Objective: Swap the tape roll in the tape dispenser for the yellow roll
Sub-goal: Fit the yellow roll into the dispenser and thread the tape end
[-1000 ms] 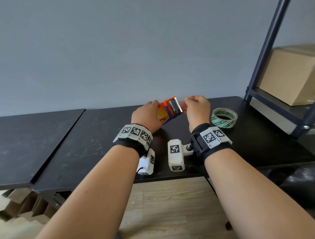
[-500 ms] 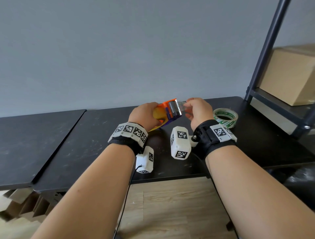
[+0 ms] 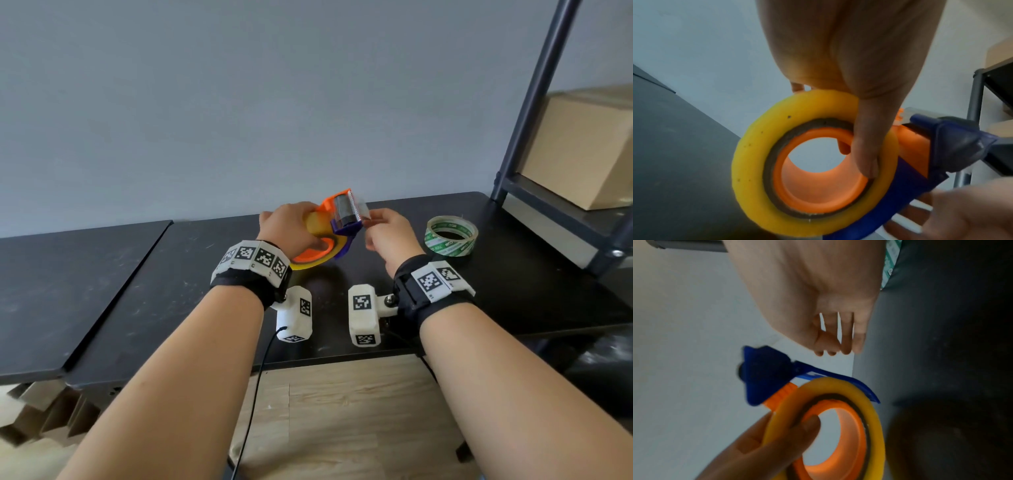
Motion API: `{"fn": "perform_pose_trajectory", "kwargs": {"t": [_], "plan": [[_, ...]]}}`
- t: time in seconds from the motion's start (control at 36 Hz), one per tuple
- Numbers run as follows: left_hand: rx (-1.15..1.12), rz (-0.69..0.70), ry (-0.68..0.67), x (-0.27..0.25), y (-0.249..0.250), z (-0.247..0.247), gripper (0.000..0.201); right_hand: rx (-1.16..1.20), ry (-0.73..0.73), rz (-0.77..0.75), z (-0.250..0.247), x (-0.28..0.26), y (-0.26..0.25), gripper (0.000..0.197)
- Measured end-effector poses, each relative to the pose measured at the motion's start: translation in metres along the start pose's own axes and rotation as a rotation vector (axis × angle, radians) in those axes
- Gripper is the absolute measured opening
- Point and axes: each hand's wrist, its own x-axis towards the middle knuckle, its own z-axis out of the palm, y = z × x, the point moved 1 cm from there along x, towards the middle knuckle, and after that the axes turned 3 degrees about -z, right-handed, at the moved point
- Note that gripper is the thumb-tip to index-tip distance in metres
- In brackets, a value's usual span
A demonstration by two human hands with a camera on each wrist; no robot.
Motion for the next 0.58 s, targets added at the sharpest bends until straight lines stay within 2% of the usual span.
{"fn": "perform_pose_trajectory", "kwargs": {"t": [0.11, 0.17, 0.25, 0.5, 0.58], "plan": [[-0.137, -0.039, -0.103, 0.003, 0.002, 0.000, 0.079, -0.124, -0.221, -0.047, 0.005, -0.003, 0.005, 0.072], [-0.171, -0.013, -0.131, 0.003, 0.006, -0.001, 0.072, -0.133, -0.274, -0.066, 0.007, -0.003, 0.006, 0.071], [-0.161, 0.042, -0.145, 0.003, 0.010, -0.002, 0.056, -0.169, -0.294, -0.107, 0.005, -0.005, 0.002, 0.065], [-0.098, 0.032, -0.164, 0.004, 0.015, -0.010, 0.060, -0.248, -0.368, -0.162, 0.006, -0.007, -0.005, 0.061], [-0.061, 0.025, -0.176, 0.007, 0.014, -0.009, 0.070, -0.292, -0.389, -0.189, 0.011, -0.002, -0.003, 0.080]]}}
